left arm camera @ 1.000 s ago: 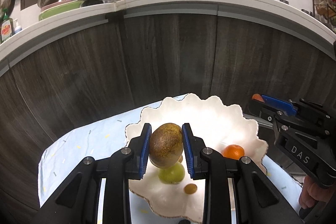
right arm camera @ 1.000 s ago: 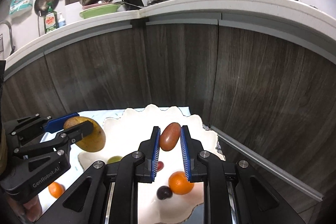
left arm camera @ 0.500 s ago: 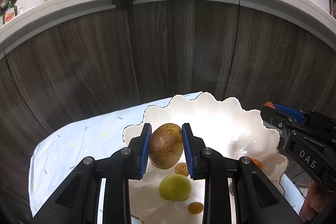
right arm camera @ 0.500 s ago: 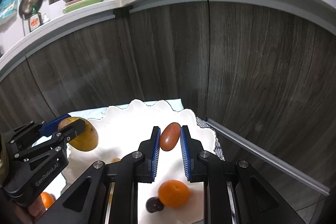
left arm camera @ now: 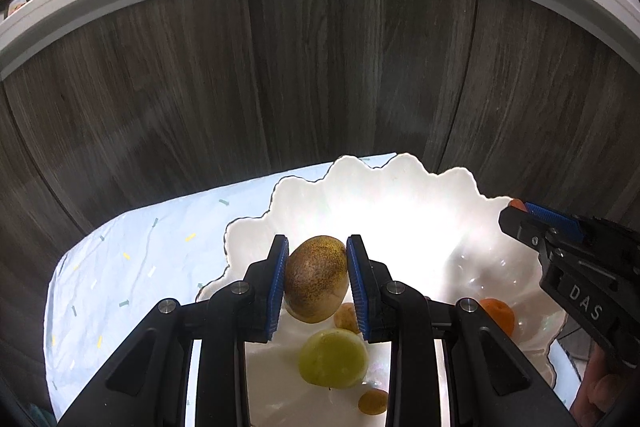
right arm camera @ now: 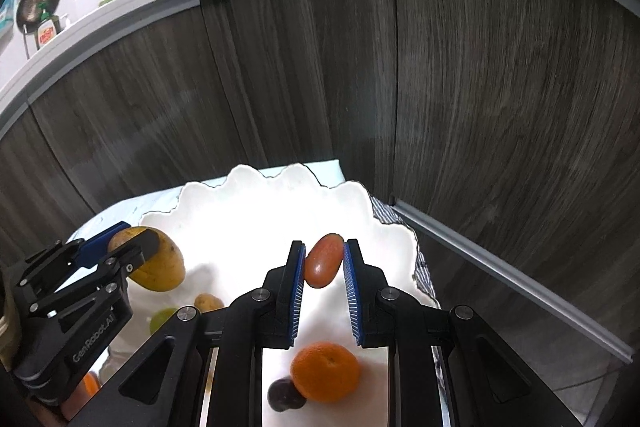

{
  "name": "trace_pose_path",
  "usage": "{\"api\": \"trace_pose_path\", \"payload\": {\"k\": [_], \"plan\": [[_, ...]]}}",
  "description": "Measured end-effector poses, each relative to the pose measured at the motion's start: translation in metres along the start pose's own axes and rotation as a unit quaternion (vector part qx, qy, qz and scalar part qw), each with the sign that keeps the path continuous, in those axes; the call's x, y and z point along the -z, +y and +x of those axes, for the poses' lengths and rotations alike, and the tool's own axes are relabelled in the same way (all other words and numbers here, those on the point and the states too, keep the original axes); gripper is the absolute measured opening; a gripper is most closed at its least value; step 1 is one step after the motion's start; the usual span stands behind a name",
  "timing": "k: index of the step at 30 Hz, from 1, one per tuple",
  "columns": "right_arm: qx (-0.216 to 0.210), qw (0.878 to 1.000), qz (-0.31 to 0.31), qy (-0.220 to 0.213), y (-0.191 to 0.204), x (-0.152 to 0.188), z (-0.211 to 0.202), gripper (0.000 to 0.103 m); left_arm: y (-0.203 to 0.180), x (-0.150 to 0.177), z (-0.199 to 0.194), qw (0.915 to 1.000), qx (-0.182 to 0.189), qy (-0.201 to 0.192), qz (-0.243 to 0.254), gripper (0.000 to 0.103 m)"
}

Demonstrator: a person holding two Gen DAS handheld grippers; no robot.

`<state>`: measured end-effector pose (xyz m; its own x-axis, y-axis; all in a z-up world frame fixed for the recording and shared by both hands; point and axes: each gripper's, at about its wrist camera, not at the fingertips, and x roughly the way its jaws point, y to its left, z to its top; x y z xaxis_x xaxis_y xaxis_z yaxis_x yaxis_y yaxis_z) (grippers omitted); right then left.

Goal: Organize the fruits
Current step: 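Open the left gripper to drop the mango while the right gripper releases the date, then withdraw both open grippers from the bowl toward the mandarin and dark berry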

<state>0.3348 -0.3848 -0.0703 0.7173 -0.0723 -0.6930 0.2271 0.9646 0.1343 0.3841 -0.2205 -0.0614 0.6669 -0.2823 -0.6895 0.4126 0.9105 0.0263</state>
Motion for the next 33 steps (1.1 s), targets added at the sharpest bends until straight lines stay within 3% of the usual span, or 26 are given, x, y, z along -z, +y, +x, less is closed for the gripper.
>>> {"api": "trace_pose_path", "payload": {"k": [2,4,5,9,12,19,33], "plan": [[0.001,1.0,-0.002,0.003,0.0,0.0,0.001,0.022,0.0,0.0,-0.003,1.0,0.0,-0.007,0.001,0.031],[0.003,1.0,-0.003,0.006,0.001,0.0,0.002,0.029,0.0,-0.002,-0.008,0.9999,0.0,-0.014,0.003,0.051],[0.004,1.0,-0.002,0.006,0.0,0.0,0.001,0.04,0.0,-0.002,-0.008,0.9999,-0.001,-0.014,0.003,0.056],[0.018,1.0,0.002,-0.004,-0.001,0.001,-0.005,0.067,0.003,-0.003,-0.012,0.9999,-0.008,-0.015,0.002,0.058],[0.022,1.0,0.004,-0.009,-0.001,0.002,-0.01,0.075,0.008,-0.003,-0.015,0.9998,-0.016,-0.014,-0.005,0.065],[0.019,1.0,0.006,-0.015,0.002,0.004,-0.024,0.079,0.013,0.0,-0.032,0.9994,-0.027,-0.018,-0.009,0.078],[0.005,0.999,-0.001,-0.037,0.027,0.006,-0.067,0.079,0.031,0.008,-0.089,0.9981,-0.047,-0.036,-0.02,0.084]]}}
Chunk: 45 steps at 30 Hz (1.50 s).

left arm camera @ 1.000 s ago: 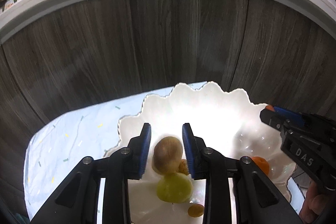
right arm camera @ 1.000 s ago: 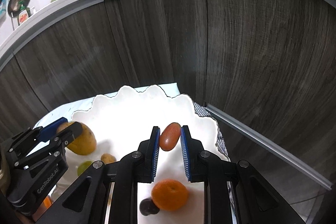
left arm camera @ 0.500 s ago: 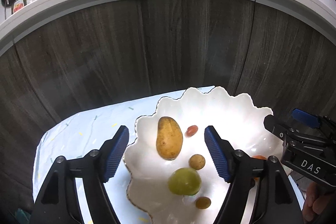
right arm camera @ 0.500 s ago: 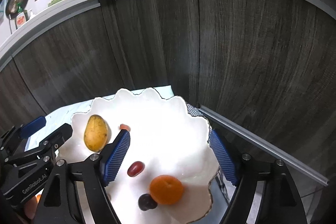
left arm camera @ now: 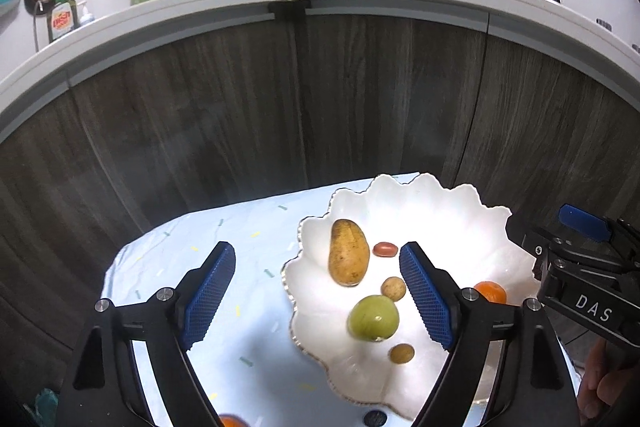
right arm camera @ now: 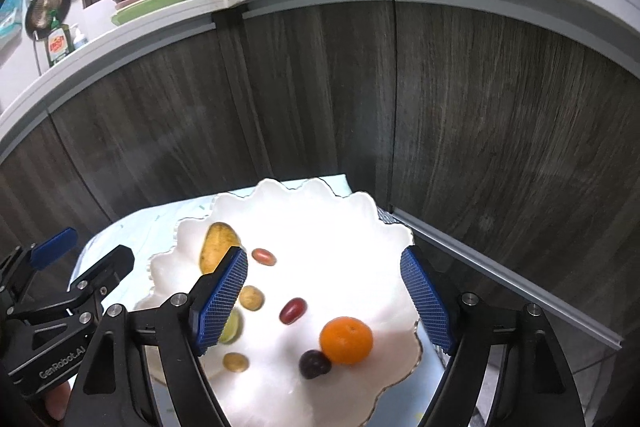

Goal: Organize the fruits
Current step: 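Withdraw both open grippers from the bowl toward the mandarin and dark berry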

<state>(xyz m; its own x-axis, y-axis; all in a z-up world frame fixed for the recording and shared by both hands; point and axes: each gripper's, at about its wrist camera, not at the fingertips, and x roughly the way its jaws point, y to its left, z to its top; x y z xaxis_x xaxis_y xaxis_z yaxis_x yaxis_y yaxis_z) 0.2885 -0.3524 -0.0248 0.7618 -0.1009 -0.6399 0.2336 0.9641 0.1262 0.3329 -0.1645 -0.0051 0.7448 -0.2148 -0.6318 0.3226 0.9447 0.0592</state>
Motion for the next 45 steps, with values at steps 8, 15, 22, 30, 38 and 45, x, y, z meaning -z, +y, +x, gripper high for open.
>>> {"api": "trace_pose_path", "payload": {"k": [8,15,22,30,38,45], "plan": [[-0.011,1.0,-0.006,-0.013,0.016,0.002,-0.027,0.079,0.013,0.003,-0.03,0.9998,-0.013,-0.012,-0.007,0.085],[-0.021,1.0,-0.01,-0.013,0.029,0.008,-0.041,0.079,0.023,0.012,-0.05,0.9995,-0.021,-0.017,-0.016,0.085],[-0.029,0.999,-0.015,-0.014,0.043,0.021,-0.056,0.079,0.035,0.027,-0.07,0.999,-0.034,-0.019,-0.022,0.085],[-0.037,0.999,-0.022,-0.016,0.061,0.044,-0.069,0.079,0.049,0.05,-0.088,0.998,-0.053,-0.02,-0.026,0.085],[-0.04,0.999,-0.032,-0.007,0.073,0.066,-0.072,0.079,0.059,0.078,-0.091,0.9977,-0.062,-0.007,-0.026,0.085],[-0.044,0.998,-0.043,-0.012,0.084,0.08,-0.075,0.079,0.067,0.097,-0.091,0.9977,-0.063,-0.002,-0.024,0.085]]}}
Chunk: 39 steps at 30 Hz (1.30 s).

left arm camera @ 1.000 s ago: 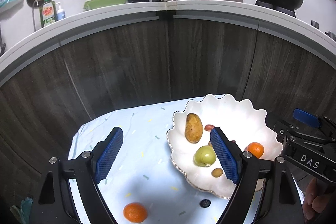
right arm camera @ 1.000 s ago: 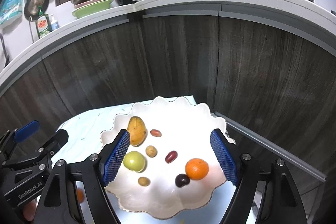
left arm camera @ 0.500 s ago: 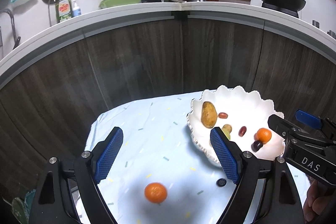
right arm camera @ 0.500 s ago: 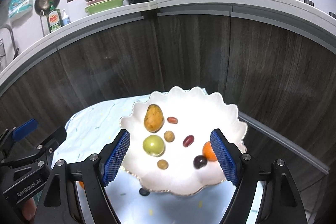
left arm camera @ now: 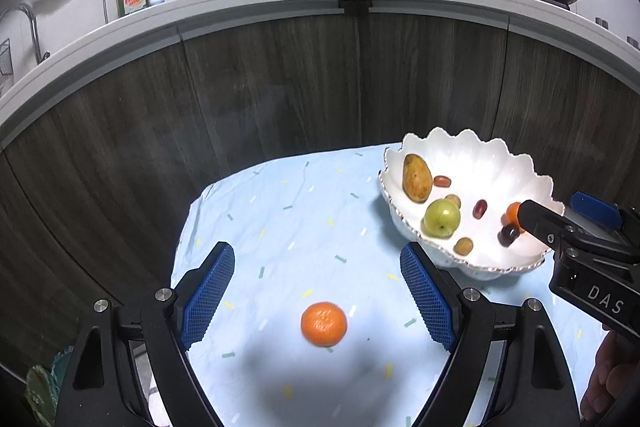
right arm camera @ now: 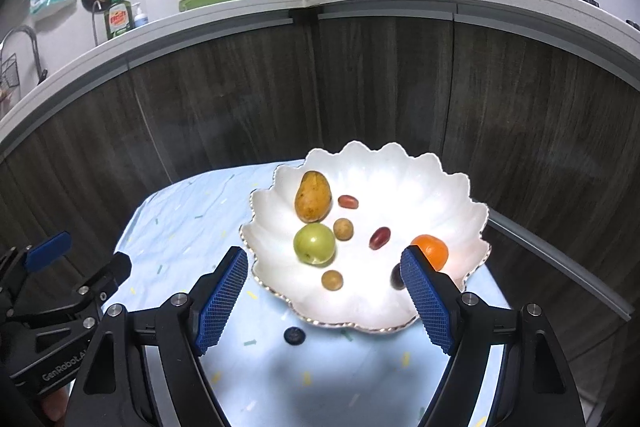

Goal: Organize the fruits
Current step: 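Withdraw both open grippers from the bowl toward the mandarin and dark berry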

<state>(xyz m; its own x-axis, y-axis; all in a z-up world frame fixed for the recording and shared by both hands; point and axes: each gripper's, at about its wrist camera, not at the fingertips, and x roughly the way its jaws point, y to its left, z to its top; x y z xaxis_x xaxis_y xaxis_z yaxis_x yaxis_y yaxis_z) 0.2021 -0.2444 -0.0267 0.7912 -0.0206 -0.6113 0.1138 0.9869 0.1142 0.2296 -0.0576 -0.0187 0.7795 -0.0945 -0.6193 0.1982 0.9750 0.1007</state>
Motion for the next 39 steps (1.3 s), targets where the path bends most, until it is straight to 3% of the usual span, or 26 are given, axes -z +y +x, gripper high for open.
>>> {"api": "trace_pose_path", "payload": {"k": [21,39], "plan": [[-0.01,1.0,-0.022,0.019,0.024,0.04,0.011,0.079,0.016,0.046,0.016,0.9998,0.007,0.02,-0.004,0.086],[-0.011,0.998,-0.033,0.054,0.026,0.069,0.04,0.077,0.006,0.07,0.049,0.999,0.009,0.039,0.021,0.086]]}}
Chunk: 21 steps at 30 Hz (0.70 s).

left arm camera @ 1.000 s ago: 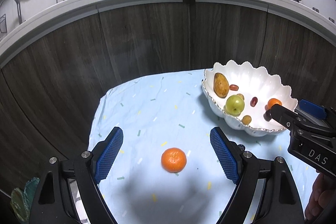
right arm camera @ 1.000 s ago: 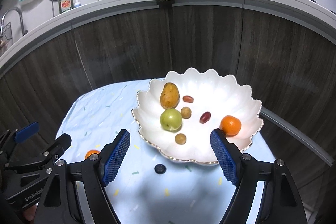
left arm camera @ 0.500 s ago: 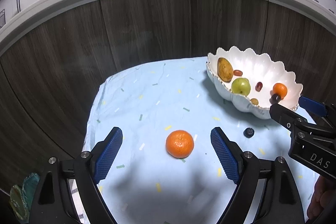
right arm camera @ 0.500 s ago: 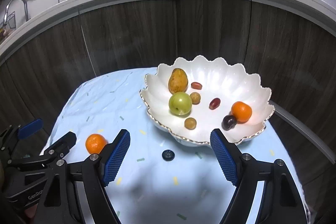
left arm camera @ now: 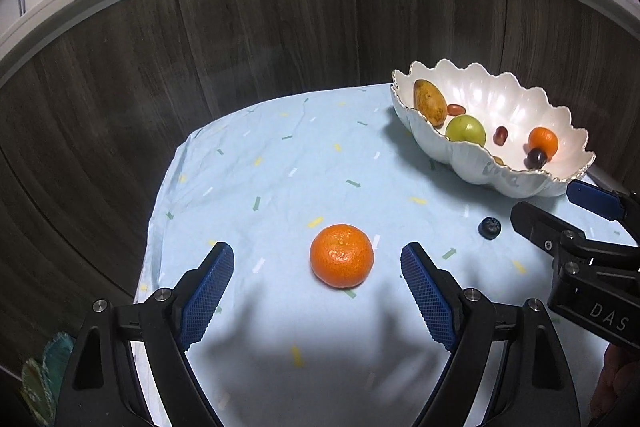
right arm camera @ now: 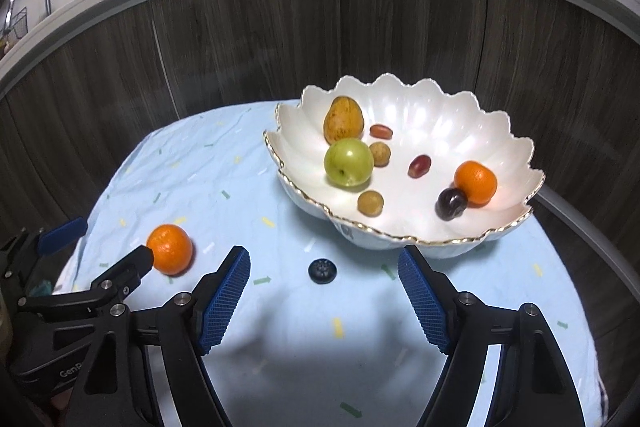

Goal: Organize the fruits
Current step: 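Withdraw both open grippers from the bowl toward the mandarin and dark berry, then close the left gripper on the mandarin while the right gripper grasps the dark berry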

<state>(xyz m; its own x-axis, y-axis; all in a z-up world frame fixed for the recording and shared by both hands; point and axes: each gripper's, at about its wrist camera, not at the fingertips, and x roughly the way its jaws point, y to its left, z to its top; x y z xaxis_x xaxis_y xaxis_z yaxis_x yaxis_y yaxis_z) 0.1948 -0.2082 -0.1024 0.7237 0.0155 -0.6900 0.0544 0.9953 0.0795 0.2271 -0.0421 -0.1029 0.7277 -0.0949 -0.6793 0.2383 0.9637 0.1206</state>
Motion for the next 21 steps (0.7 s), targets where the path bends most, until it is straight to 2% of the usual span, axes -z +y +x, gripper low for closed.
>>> {"api": "trace_pose_path", "payload": {"k": [6,11,21], "plan": [[-0.005,1.0,0.001,0.013,-0.001,0.005,0.013,0.073,-0.003,0.003,0.011,0.9999,0.003,0.004,0.011,0.085],[-0.007,1.0,0.002,0.026,-0.001,0.009,0.023,0.067,-0.006,0.005,0.021,0.9998,0.004,0.013,0.016,0.078],[-0.004,1.0,-0.004,0.03,0.002,0.009,0.034,0.058,-0.009,0.004,0.034,0.9994,0.009,0.021,0.026,0.072]]}}
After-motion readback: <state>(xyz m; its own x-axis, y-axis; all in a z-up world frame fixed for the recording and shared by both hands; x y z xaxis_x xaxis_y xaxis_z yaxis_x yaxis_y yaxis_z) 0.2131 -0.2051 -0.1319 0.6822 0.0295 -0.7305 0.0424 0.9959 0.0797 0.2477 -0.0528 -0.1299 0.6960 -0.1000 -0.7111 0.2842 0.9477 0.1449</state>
